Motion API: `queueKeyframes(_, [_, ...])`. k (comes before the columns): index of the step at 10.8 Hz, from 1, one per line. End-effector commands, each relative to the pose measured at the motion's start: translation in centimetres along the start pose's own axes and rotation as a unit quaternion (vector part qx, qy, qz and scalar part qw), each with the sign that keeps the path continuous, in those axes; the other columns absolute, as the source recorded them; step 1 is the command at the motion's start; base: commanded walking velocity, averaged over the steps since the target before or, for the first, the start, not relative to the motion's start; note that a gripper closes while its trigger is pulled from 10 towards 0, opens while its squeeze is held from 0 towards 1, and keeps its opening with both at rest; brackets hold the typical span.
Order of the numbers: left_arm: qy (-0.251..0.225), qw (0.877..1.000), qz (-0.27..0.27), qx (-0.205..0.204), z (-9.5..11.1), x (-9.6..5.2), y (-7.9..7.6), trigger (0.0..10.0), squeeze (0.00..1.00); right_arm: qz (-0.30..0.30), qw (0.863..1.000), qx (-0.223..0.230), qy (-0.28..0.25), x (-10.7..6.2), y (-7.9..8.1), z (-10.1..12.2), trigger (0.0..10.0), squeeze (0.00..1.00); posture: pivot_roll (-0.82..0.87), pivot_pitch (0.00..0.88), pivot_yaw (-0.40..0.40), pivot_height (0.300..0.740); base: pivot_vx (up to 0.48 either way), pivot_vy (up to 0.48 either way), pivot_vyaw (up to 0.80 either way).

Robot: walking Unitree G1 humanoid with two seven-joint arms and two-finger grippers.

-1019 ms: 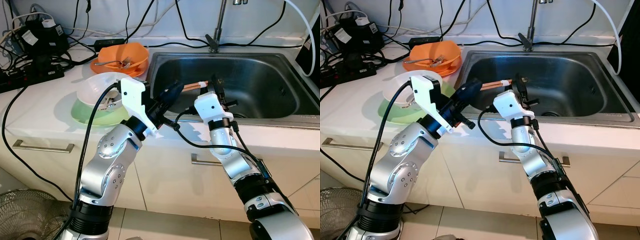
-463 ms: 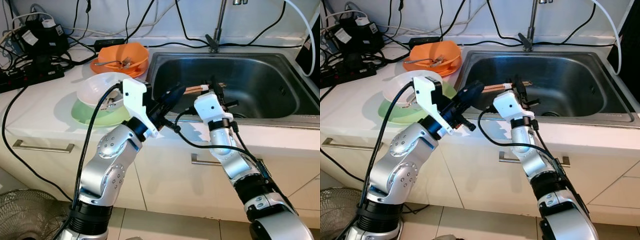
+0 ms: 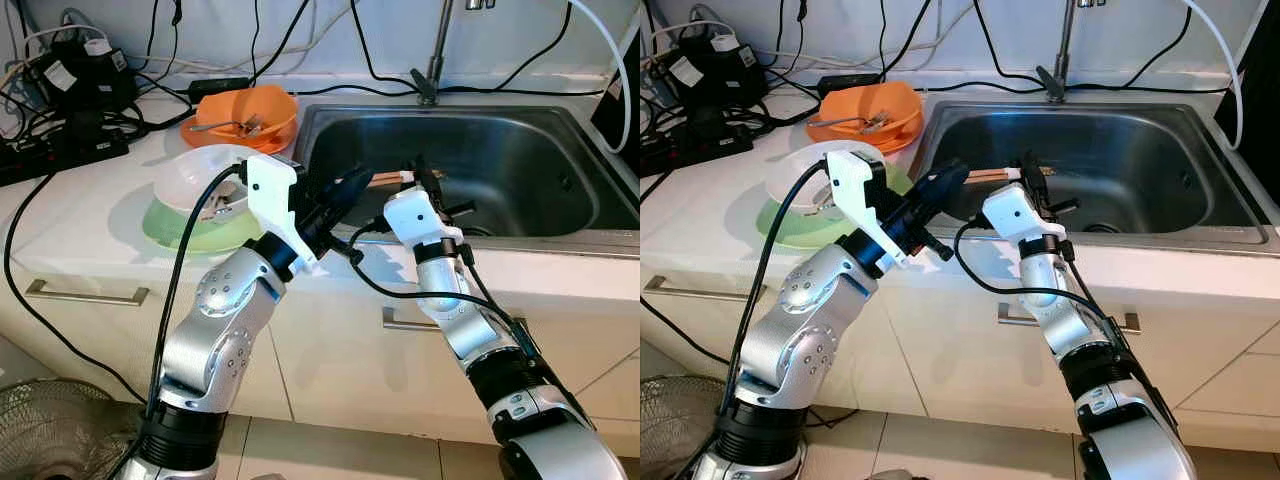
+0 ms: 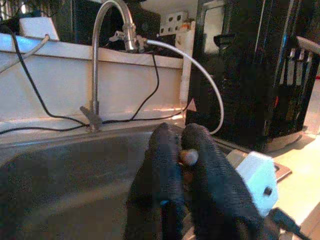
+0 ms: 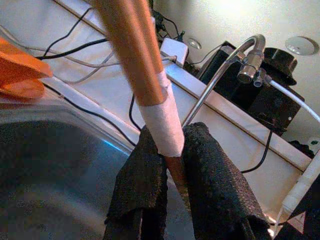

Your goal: Kitchen organization

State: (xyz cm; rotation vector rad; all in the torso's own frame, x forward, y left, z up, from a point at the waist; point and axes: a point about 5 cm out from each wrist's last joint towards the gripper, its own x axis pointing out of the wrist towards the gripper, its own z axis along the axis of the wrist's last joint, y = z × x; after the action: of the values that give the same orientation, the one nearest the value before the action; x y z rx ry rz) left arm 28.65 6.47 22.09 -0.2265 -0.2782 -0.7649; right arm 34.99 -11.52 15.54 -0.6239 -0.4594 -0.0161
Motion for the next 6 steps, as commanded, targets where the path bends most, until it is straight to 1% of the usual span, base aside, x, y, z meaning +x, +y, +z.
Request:
queueKeyframes(1, [0.001, 1.0, 0.022, 0.011, 0.2, -0.1, 0.8, 10.0, 1.0, -0.015, 1.0, 0.009, -0.002, 0.5, -0.6, 0.3, 10.0, 0.0, 0.11, 0.0, 0.101, 0.74, 0.0, 0.0, 0.0])
queueKeyframes(2, [0.001, 1.0, 0.022, 0.012, 0.2, -0.1, 0.8, 10.0, 1.0, -0.014, 1.0, 0.009, -0.003, 0.5, -0.5, 0.3, 8.8, 0.0, 0.11, 0.0, 0.103, 0.74, 0.0, 0.0, 0.0])
queueKeyframes(3, [-0.001, 1.0, 0.021, 0.011, 0.2, -0.1, 0.8, 10.0, 1.0, -0.013, 1.0, 0.01, -0.003, 0.4, -0.5, 0.3, 0.0, 0.0, 0.11, 0.0, 0.103, 0.74, 0.0, 0.0, 0.0])
queueKeyframes(4, [-0.006, 1.0, 0.02, 0.004, 0.4, -0.1, 0.8, 10.0, 1.0, -0.009, 1.0, 0.012, -0.005, 0.3, -0.3, 0.4, 0.0, 0.0, 0.11, 0.0, 0.103, 0.74, 0.0, 0.0, 0.0])
queueKeyframes(6, [-0.035, 0.999, 0.028, -0.012, 1.2, 0.0, 0.9, 10.0, 1.0, -0.005, 1.0, 0.011, -0.006, 0.3, -0.2, 0.4, 0.0, 0.0, 0.11, 0.0, 0.103, 0.74, 0.0, 0.0, 0.0])
